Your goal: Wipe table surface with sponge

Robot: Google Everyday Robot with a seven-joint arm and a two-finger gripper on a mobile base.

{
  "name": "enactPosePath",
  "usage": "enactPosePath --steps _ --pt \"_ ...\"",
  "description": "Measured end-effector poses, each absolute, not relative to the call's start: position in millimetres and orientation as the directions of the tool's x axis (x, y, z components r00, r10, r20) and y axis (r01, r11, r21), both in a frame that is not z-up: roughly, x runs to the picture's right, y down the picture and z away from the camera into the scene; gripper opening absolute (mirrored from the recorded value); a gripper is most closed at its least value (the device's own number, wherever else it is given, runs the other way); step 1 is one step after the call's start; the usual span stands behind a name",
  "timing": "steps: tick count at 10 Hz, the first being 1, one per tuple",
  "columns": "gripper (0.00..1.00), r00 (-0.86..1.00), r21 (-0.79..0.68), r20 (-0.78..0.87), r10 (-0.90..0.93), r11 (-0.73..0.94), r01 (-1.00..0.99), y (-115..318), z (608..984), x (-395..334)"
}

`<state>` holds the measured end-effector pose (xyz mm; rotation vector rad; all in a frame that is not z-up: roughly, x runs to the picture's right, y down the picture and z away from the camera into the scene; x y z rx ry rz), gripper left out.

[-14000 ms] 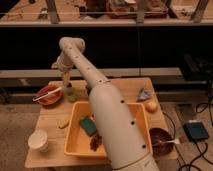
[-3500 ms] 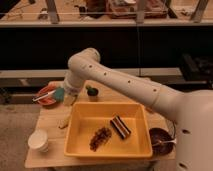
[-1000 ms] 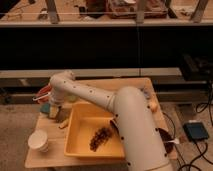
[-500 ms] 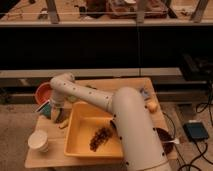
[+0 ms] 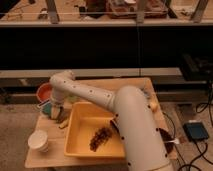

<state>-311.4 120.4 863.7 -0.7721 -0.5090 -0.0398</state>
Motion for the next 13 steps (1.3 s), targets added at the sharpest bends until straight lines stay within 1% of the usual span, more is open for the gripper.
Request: enactPosePath --steps 7,10,13 --pt "0.23 0.879 -0.661 0.453 0.146 0.716 0.222 140 842 -307" --pt "0.23 0.883 -0.675 0.446 0.148 0.703 0.223 145 846 -309" --pt "0.23 0.883 -0.686 0.446 0.145 0.689 0.233 146 859 -315"
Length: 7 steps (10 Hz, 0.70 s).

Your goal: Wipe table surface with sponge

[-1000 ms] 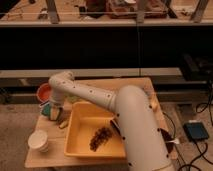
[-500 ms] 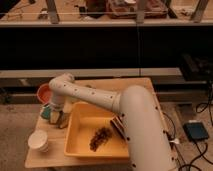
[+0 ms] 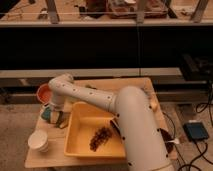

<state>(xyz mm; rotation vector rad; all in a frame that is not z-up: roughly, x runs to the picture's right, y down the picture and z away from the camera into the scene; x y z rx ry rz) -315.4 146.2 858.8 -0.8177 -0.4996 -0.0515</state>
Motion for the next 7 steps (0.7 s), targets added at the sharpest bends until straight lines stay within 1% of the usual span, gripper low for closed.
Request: enactPosePath --steps 4,7 --pt "0.23 0.879 -0.686 0.455 0.141 0.685 0.245 143 870 -332" --pt "0.23 0.869 -0.666 0.481 0.118 0.694 0.274 150 858 -345"
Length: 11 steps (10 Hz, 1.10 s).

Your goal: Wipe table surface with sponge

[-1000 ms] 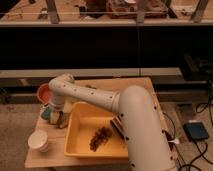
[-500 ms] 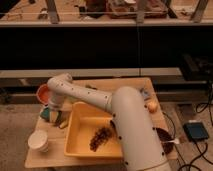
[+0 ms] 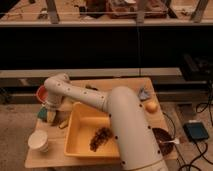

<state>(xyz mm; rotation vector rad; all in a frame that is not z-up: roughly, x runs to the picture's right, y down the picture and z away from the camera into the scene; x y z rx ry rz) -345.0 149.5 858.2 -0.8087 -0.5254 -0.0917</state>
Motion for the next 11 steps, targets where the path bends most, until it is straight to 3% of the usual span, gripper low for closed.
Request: enactPosePath --steps 5,11 --pt "0.23 0.843 -0.651 0.529 0.094 0.683 0.332 188 820 -371" --pt "0.23 0.865 -0.702 0.474 0.165 0.664 0.258 219 818 -325"
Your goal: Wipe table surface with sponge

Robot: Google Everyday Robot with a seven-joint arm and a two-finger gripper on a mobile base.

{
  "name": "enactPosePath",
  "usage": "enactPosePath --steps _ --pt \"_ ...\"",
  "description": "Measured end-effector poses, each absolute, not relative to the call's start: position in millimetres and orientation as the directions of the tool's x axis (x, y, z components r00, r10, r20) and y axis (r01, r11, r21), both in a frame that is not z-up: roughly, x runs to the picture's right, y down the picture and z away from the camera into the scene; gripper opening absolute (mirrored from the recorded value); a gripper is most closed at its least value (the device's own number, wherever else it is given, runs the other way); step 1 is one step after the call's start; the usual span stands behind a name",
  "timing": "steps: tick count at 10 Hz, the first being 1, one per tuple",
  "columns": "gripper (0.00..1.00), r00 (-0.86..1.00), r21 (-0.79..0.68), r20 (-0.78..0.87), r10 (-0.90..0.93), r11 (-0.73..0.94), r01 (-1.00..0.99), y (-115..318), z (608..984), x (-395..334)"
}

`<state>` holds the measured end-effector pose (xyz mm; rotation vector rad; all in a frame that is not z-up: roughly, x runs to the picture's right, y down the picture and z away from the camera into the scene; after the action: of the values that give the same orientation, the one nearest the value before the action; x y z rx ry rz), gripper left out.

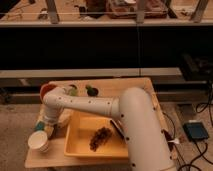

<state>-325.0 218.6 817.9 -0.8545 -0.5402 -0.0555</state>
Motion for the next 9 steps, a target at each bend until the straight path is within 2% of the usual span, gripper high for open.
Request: enactPosePath --steps 5,9 --pt "0.23 0.9 -0.706 0.391 0.195 0.691 0.156 207 819 -280" --pt "0.23 0.924 -0.697 0.326 0.201 0.711 0.092 182 849 -272"
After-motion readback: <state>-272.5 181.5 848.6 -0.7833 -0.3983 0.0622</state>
